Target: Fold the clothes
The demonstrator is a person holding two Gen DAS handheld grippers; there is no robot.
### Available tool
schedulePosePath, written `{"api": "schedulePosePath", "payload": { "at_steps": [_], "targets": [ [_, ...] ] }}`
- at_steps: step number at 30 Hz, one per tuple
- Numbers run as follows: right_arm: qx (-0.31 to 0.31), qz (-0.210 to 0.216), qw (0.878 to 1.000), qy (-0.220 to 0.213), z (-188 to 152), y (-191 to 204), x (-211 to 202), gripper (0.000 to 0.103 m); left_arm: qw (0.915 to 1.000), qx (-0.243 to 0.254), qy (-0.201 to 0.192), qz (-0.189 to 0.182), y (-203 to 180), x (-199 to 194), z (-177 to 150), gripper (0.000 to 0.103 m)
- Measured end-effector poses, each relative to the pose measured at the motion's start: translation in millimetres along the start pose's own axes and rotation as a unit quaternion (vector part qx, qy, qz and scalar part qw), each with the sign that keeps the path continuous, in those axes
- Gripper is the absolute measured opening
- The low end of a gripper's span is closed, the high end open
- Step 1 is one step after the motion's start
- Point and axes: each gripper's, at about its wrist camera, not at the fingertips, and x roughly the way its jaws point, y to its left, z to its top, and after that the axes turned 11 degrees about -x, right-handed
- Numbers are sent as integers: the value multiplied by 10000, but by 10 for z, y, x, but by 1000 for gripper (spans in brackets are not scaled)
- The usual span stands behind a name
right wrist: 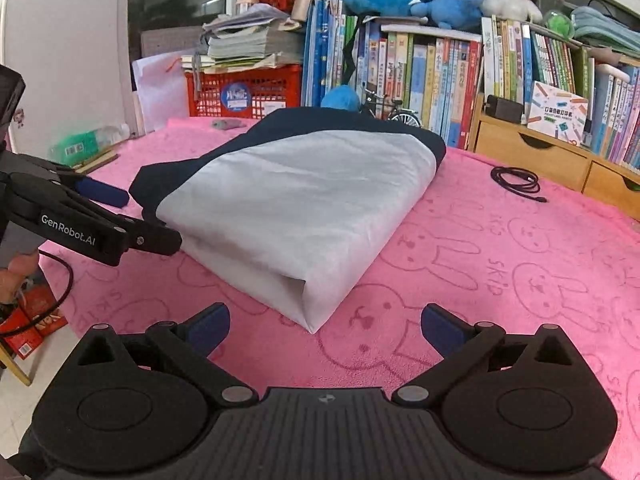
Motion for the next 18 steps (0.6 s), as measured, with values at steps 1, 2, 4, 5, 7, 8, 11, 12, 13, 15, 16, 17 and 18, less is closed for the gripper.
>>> {"api": "schedulePosePath", "payload": {
  "at_steps": [1,2,4,5,7,8,11,12,13,15,16,17,18],
  "targets": [
    [-11,3,10000,14,0,5,5,103,10000,-17,37,-4,-9,4,-7,103],
    [-22,5,10000,28,0,9,9,103,10000,-19,64,16,-18,10,-13,103],
    [-44,11,10000,56,1,18,18,103,9999,-7,85,81,-31,17,-31,103],
    [-53,14,10000,65,-2,22,22,103,9999,7,93,116,-40,17,-39,103],
    [-63,25,9999,77,-10,26,27,103,9998,37,108,173,-58,20,-49,103],
    [-65,34,9999,80,-12,26,28,103,9997,52,113,191,-66,24,-50,103],
    [-83,30,9999,89,-9,36,30,103,9996,55,162,222,-74,38,-54,103],
    [-87,29,9999,89,-7,37,30,103,9996,42,179,233,-75,44,-53,103],
    [-88,28,9999,87,-4,36,30,103,9995,34,192,242,-75,49,-54,103],
    [-97,31,9999,91,-2,35,31,103,9994,23,217,264,-74,58,-57,103],
    [-102,31,9999,93,0,35,33,103,9993,16,232,280,-73,64,-57,103],
    [-106,31,9999,94,1,34,35,103,9993,11,246,286,-67,70,-58,103],
    [-111,31,9999,95,3,33,38,103,9992,4,257,290,-65,75,-59,103]
  ]
}}
